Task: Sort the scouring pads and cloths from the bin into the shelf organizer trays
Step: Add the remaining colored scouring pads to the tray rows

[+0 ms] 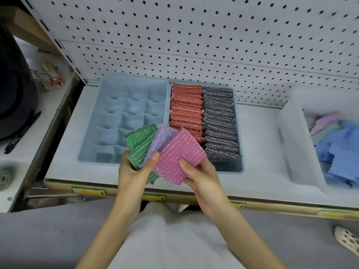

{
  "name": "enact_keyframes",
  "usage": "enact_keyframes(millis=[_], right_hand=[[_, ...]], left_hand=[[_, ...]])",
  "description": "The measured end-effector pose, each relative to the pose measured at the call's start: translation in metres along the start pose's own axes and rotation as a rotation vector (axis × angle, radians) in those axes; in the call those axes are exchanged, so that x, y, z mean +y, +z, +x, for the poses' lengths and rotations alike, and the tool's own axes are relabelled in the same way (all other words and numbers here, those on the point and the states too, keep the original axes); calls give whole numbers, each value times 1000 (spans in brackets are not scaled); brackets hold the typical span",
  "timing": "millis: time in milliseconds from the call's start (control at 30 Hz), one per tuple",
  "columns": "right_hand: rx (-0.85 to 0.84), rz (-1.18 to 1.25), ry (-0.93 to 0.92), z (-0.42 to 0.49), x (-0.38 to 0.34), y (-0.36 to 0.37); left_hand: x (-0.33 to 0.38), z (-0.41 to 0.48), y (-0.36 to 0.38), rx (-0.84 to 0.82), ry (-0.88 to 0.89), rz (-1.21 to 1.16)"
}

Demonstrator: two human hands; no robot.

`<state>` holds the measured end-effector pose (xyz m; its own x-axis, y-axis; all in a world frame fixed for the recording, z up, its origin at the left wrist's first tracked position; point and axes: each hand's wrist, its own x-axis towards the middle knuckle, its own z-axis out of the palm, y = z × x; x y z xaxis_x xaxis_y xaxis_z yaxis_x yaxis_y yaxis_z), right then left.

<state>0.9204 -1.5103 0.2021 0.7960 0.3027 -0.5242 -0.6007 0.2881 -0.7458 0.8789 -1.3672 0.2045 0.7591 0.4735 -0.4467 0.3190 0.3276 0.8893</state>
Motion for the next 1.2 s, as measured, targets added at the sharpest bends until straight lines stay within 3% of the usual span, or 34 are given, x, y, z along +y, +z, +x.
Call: enact_keyframes(millis=[300,567,667,833,1033,1133,1200], right_hand=[[49,-31,-20,-14,2,-11],[44,-39,102,-29,23,-19],[39,65,142,-34,26,-19],[93,84,98,-36,24,-30],[260,-8,-70,-39,-1,-70],[367,-345,-319,-34,-42,-104],[329,-689,-434,-25,-63,-114]], left_hand=[[-6,-15,2,11,-27,-30],[-31,-31,-5,-7,-115,-35],[-32,-33,-4,-8,-120,-80],[-32,-32,6,-80,-93,-55],[-33,-37,5,7,-13,-38],[-35,-42,-7,47,-19,-67],[-39,-46,-15,68,-29,-67]])
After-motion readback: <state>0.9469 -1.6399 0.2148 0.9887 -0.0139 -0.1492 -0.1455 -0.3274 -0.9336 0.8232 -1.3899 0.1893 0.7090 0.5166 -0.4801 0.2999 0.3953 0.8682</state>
